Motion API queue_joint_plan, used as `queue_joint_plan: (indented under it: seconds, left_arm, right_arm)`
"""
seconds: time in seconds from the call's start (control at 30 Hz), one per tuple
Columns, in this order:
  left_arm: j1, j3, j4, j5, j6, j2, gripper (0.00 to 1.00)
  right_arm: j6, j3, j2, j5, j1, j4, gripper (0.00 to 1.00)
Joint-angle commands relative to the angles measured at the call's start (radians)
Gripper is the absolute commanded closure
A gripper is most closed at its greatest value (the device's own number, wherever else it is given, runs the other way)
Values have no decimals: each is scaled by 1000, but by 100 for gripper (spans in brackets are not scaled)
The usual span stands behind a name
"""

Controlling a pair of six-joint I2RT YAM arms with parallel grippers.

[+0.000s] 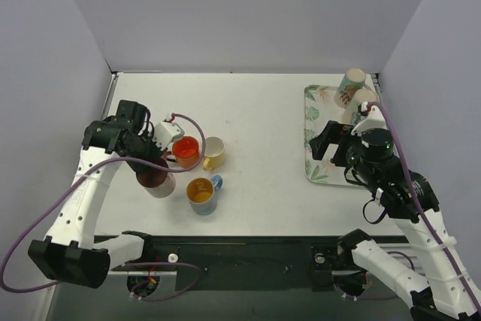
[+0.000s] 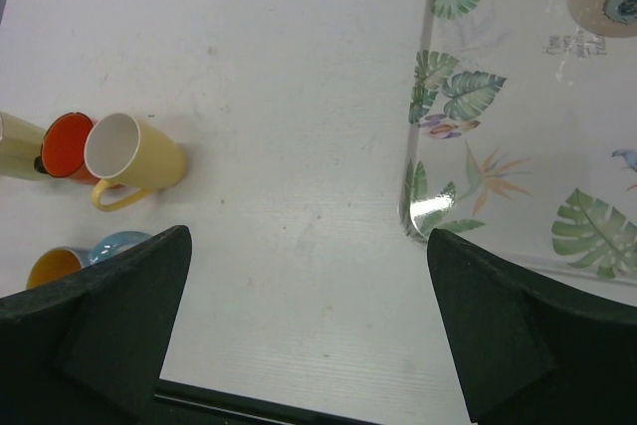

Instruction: Turn the mug right side up

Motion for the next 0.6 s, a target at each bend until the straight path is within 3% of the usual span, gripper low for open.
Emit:
queue_joint_plan:
  seconds: [0.0, 0.23, 0.57]
  left_arm:
    - [137, -96, 11, 143, 75, 7, 100]
    - [153, -332, 213, 178, 75, 72, 100]
    - [142, -484, 477, 122, 82, 67, 100]
  right_arm:
    - [-48, -51, -47, 34, -9, 17, 0]
    - [-104, -100, -103, 76, -20, 26, 0]
    - [-154, -95, -94, 138, -38, 25, 0]
